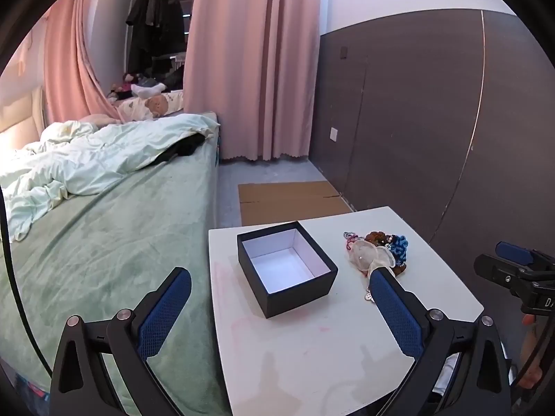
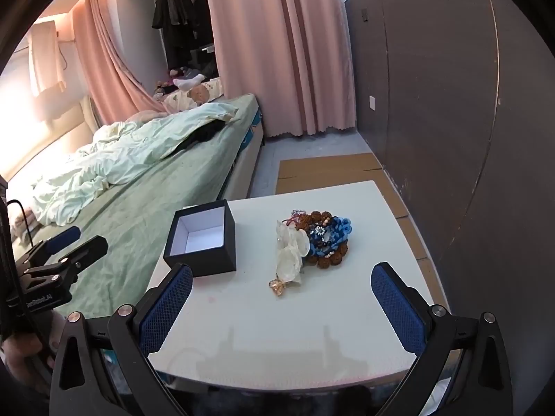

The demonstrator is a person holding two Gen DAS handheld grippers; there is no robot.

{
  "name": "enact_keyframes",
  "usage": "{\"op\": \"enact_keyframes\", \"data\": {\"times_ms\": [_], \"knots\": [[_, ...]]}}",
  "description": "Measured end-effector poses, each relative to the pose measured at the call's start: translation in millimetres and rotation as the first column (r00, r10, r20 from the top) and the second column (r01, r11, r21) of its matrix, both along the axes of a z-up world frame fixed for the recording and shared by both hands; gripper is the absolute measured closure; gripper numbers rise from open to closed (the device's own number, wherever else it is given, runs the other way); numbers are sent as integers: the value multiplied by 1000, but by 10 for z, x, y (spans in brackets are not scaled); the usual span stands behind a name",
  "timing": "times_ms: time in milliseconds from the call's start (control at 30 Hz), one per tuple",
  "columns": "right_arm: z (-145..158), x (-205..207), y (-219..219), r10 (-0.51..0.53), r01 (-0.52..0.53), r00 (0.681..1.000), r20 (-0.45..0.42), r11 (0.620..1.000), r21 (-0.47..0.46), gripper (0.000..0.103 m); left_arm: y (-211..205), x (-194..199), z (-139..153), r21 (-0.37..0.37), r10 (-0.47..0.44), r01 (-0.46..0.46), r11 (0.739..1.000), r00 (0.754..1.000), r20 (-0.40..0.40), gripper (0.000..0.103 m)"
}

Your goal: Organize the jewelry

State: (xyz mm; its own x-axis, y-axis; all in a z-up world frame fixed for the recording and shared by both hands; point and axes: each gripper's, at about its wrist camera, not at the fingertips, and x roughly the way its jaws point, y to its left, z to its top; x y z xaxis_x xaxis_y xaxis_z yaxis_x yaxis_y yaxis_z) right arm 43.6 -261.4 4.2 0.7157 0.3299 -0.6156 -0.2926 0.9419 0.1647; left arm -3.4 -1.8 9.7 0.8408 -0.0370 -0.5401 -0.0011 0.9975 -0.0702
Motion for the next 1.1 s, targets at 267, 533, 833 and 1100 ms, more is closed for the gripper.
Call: {"op": "enact_keyframes", "data": {"times_ms": [267,533,833,1100], "knots": [[13,-17,17,-3,3,1000,16,1000,4,0,8,-14,29,-28,10,-10,1000,1000,0,0],[-12,-36,64,-1,1,1000,23,1000,-7,0,-3,-35,22,-22,-1,1,1000,1000,9,0],[17,-56,42,-10,10,1000,30,1000,-3,0,-3,-64,35,-23,-6,6,1000,1000,12,0],[19,-56,37,-12,12,1000,29,1000,-4,0,-26,-30,26,-21,-17,17,1000,1000,19,0]]}}
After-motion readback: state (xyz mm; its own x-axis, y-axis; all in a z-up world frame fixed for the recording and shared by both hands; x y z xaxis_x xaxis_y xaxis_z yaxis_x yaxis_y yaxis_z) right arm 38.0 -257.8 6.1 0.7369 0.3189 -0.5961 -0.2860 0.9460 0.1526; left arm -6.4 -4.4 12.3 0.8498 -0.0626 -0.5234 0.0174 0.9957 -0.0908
